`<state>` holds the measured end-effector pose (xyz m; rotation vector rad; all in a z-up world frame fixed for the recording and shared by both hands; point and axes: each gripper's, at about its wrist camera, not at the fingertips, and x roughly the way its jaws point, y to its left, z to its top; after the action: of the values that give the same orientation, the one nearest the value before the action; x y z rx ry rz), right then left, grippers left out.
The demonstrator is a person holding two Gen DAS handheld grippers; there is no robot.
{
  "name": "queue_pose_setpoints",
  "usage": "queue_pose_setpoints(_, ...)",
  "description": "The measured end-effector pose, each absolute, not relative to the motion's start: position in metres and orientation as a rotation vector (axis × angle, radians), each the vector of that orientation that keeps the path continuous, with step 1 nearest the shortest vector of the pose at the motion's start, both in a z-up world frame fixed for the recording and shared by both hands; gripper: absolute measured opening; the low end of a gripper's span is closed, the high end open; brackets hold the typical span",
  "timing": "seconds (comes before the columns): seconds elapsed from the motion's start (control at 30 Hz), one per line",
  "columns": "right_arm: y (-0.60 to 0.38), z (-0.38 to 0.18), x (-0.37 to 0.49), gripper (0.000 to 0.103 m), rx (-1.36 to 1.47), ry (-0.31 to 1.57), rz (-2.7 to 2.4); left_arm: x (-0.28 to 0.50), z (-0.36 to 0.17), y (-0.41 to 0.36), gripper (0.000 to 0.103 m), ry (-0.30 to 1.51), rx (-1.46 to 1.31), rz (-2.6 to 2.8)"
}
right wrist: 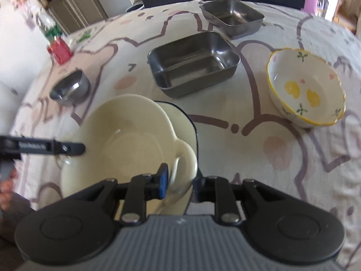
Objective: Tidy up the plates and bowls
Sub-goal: 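Carry the cream bowl over the white plate and lower it onto the plate with both grippers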
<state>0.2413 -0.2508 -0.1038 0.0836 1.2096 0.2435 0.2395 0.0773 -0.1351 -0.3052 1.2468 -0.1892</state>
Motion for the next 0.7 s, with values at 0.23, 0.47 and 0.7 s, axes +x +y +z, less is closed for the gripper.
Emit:
queue_pose_setpoints(0.23,-0.2507,-0.1064,0.2415,0.033,0.036,1.216,0.208,0.2391,-0.1339,0.0797,0.036,1.239,-0.325,-0.210)
queue_pose_setpoints(0.47,-0.2525,-0.1083,0.2418,0.034,0.031,1.222,0.193,0.2383,-0.1322,0.0779,0.036,1.236,-0.310,-0.209)
queue_pose_setpoints(0.7,-0.2560,-0.1094,0.2442,0.034,0.062,1.225,0.200,0.2379,-0.1306,0.0748,0.036,1.233,-0.287,-0.204)
